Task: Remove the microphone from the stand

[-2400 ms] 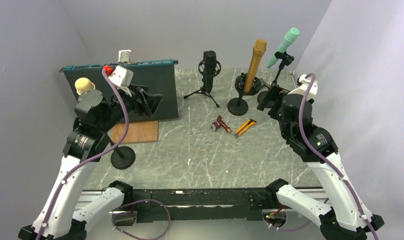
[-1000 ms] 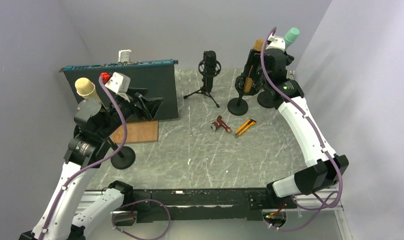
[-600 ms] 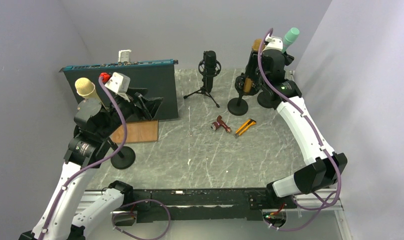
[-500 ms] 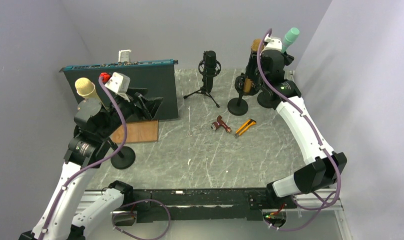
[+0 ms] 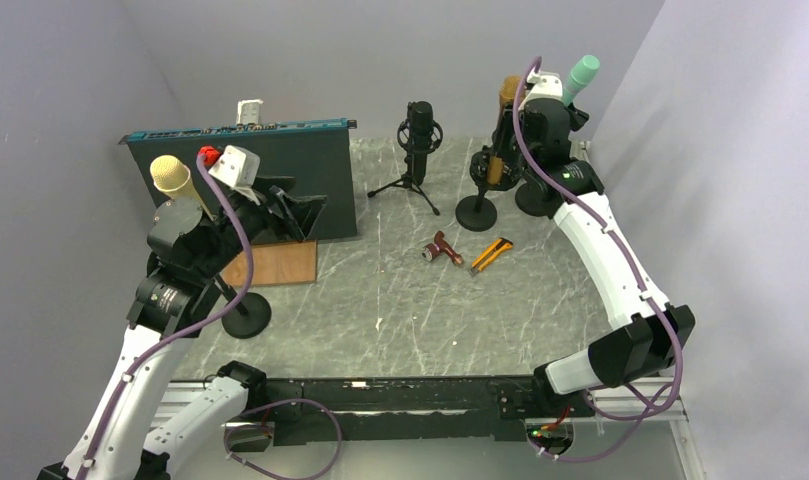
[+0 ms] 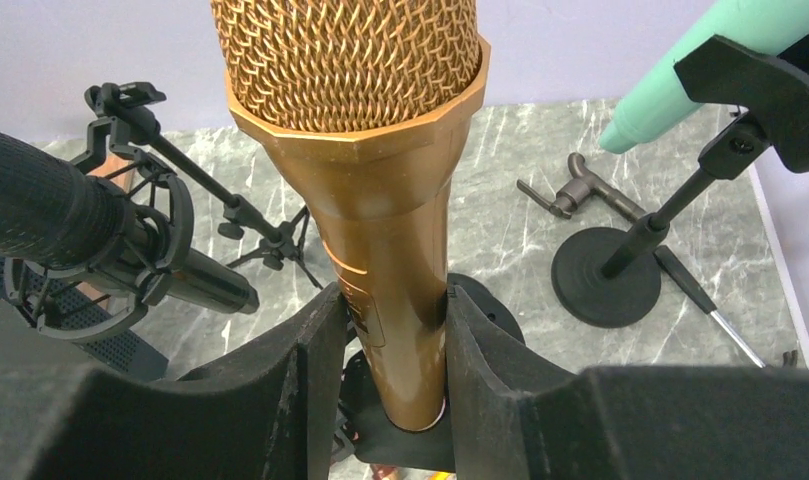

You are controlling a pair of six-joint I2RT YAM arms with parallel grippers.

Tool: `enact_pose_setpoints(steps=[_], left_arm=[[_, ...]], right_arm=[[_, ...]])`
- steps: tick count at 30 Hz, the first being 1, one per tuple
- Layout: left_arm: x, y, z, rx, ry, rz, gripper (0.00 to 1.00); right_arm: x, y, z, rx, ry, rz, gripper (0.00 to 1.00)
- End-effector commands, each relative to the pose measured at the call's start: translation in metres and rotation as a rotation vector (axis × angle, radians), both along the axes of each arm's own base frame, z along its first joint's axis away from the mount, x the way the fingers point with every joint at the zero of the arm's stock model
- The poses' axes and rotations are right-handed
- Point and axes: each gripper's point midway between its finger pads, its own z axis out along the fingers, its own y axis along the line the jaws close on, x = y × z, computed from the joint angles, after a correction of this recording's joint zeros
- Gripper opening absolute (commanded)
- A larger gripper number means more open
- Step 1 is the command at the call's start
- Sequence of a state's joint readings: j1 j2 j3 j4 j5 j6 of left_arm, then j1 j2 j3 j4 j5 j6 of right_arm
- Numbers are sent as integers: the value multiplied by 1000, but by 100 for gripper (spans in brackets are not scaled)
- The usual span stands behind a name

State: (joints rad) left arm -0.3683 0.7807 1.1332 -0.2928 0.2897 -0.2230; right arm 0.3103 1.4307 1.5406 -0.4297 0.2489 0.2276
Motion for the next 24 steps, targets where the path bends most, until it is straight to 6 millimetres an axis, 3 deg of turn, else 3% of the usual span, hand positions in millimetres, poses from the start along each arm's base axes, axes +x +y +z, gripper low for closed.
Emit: enact_pose_setpoints(steps=[1,7,18,24], left_arm=[[0,1,10,-20,-38,6,77],[2,-1,8,-17,-28,5,78],[5,-5,3,-19,-5,-10,78],[9,-5,0,-17,11,-3,79]], right_arm=[[-8,0,54,13,-133,33,16],[-16,-3,68,-12,-181,44,0],[-32,-10,105,-15,-263,47,0],[-63,-17,123,28,-318,50,0]])
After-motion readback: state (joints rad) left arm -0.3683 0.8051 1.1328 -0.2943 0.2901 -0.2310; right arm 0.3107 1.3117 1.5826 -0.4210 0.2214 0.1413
